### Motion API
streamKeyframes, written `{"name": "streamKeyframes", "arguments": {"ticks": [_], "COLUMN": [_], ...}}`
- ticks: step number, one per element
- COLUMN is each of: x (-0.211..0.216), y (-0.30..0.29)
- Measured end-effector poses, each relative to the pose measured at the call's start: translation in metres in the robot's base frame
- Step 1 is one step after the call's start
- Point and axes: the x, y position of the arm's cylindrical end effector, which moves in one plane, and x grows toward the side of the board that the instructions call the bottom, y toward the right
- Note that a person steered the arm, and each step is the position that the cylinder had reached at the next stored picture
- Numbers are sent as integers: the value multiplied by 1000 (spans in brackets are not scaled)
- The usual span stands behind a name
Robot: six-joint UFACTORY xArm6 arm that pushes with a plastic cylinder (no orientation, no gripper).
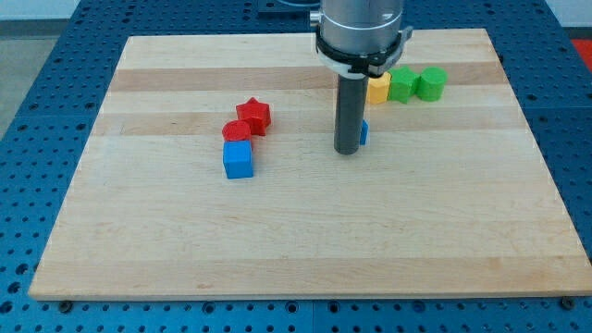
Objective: Push blue triangle close to the yellow hexagon
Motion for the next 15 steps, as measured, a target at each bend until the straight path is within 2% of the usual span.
{"name": "streamKeyframes", "arguments": {"ticks": [2,3,6,9,13,15], "x": [-5,-5,-32,-17,-17,-17], "y": [-44,-43,-5,22,83,87]}}
